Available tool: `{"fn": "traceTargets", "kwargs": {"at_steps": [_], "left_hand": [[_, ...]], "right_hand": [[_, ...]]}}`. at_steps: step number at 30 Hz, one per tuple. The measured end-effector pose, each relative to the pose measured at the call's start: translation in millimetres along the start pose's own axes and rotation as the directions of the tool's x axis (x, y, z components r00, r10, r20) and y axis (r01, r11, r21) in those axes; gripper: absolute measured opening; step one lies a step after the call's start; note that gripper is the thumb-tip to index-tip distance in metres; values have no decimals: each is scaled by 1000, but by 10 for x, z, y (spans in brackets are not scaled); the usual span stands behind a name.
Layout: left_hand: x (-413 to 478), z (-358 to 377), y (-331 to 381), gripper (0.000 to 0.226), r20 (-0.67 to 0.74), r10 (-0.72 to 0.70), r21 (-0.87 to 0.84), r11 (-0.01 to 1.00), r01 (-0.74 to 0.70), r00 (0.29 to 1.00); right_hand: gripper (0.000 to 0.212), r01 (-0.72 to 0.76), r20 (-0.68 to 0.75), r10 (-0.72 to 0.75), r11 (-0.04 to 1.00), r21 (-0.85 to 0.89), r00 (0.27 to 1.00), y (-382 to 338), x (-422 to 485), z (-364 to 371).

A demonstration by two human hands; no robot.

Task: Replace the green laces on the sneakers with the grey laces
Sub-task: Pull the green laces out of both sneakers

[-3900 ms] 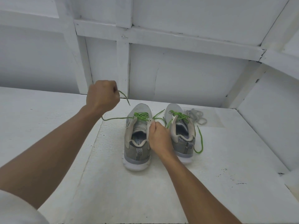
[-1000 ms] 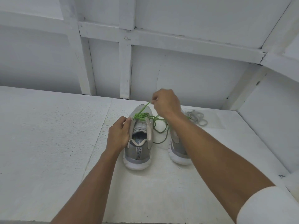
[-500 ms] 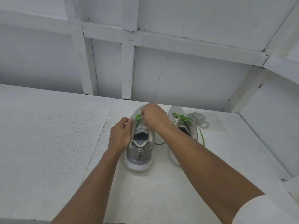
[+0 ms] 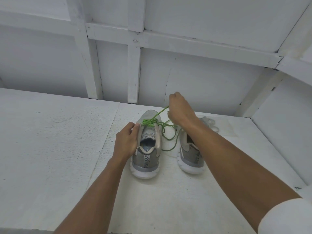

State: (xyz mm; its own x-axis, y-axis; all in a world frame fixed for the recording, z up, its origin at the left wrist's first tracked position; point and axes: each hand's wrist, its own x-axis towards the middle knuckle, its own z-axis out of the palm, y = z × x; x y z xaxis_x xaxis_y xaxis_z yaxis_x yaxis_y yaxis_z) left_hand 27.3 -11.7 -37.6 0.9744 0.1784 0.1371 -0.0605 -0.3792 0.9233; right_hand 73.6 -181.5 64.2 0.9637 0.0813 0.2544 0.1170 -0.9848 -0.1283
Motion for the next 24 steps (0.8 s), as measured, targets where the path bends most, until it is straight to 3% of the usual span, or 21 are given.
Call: {"fn": "traceTargets", "kwargs": {"at_steps": [9, 12, 15, 17, 19, 24], "left_hand": [[0, 9, -12, 37, -5, -6, 7, 1000, 6, 1000], [-1, 3, -12, 36, -4, -10, 7, 1000, 10, 1000], [2, 6, -2, 35, 0, -10, 21, 1000, 10, 1000], [-5, 5, -2, 34, -4, -8, 26, 1000, 8, 1000], [-9, -2, -5, 34, -5, -3, 35, 999, 3, 1000], [1, -7, 23, 36, 8, -8, 67, 998, 8, 1000]], "right_hand": [[19, -100, -91, 102, 995, 30, 991, 280, 97, -247], [29, -107, -84, 108, 994, 21, 991, 257, 90, -140], [23, -110, 3, 110, 994, -9, 994, 170, 47, 26], [11, -77, 145, 85, 995, -63, 986, 88, -6, 103], [18, -10, 258, 39, 994, -112, 965, 31, -62, 157], [19, 1, 274, 1, 1000, -9, 962, -48, -127, 83]]}}
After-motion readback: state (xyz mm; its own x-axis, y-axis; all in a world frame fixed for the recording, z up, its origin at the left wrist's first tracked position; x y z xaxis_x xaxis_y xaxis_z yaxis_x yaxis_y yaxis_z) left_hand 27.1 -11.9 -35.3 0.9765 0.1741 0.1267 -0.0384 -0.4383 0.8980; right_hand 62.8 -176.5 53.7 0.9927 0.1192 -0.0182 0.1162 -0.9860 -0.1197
